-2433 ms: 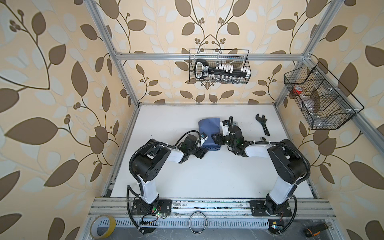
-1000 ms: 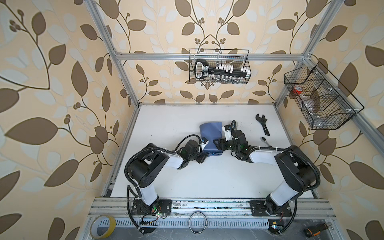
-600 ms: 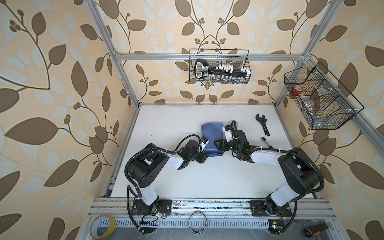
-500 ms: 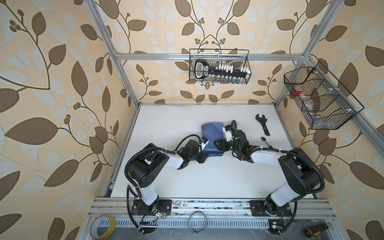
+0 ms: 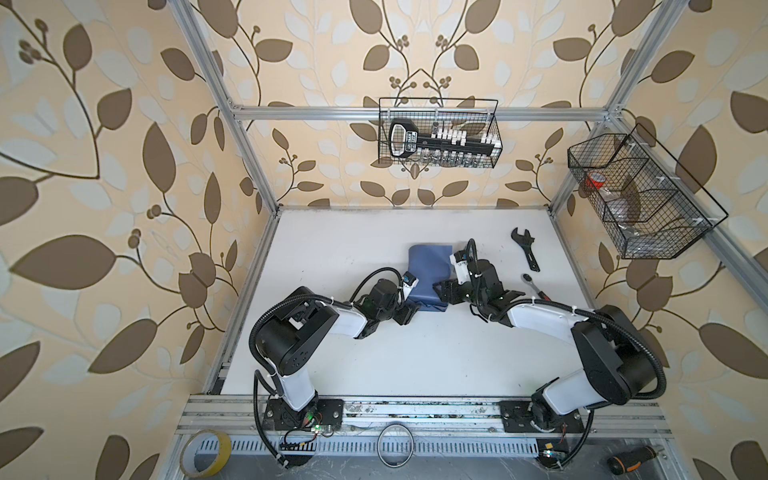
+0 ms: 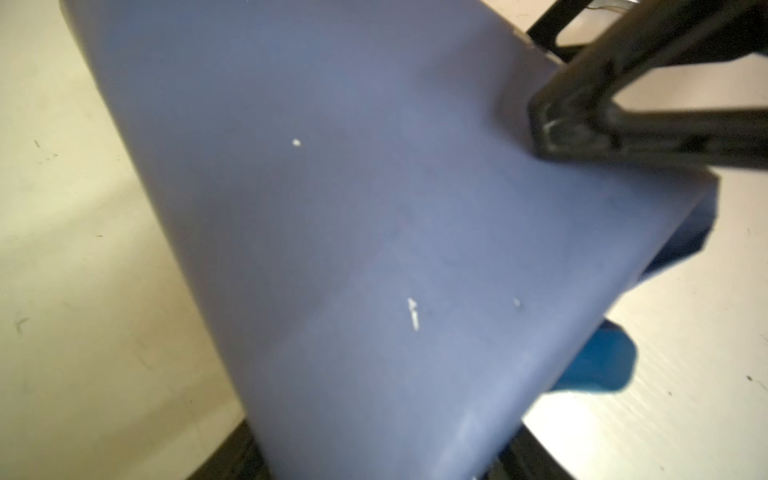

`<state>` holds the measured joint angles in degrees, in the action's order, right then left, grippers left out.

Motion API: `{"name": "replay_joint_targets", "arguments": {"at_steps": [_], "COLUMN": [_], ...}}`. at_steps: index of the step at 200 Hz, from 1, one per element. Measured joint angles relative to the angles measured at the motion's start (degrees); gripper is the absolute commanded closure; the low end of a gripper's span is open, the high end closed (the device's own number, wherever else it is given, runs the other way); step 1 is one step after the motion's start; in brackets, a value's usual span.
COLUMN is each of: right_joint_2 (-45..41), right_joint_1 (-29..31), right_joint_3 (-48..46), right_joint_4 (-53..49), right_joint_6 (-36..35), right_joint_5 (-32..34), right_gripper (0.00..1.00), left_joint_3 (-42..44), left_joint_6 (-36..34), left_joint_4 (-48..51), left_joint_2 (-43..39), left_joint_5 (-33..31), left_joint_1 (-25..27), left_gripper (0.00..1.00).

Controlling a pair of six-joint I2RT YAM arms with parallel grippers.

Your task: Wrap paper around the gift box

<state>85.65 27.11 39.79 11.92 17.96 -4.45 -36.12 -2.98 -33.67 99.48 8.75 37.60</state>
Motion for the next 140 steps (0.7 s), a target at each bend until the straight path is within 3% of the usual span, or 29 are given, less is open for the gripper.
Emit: {"name": "replay_joint_targets", "arguments": {"at_steps": [16, 47, 70, 102, 140], "right_joint_2": [-2.9, -8.3, -11.0, -13.6, -6.5], "right_joint_1": [-0.2, -0.3, 1.1, 7.9, 10.7], "right_joint_3": [-1.0, -4.3, -8.1, -15.9, -17.8], "right_joint_4": [-0.7, -1.2, -0.5, 3.8, 11.3], "right_joint_6": [-0.3, -0.8, -1.2, -1.8, -2.0], "right_joint_5": [1.3, 3.1, 4.1, 6.5, 8.6], "right_gripper": [0.14, 0.0, 0.0, 0.0, 0.02], "left_joint_3": [0.0, 0.0, 0.0, 0.0, 0.0], "left_joint_6": [0.0, -0.1, -0.2, -0.5, -0.9], "left_joint_4": [-0.3, -0.4, -0.4, -0.4, -0.5], "left_joint_2": [0.0, 0.0, 0.0, 0.0, 0.0], "left_joint_5": [-0.1, -0.2, -0.2, -0.3, -0.3], "left_joint_1": [0.0, 0.0, 0.0, 0.0, 0.0], "left_gripper": [0.34, 0.34, 0.34, 0.34, 0.34]}}
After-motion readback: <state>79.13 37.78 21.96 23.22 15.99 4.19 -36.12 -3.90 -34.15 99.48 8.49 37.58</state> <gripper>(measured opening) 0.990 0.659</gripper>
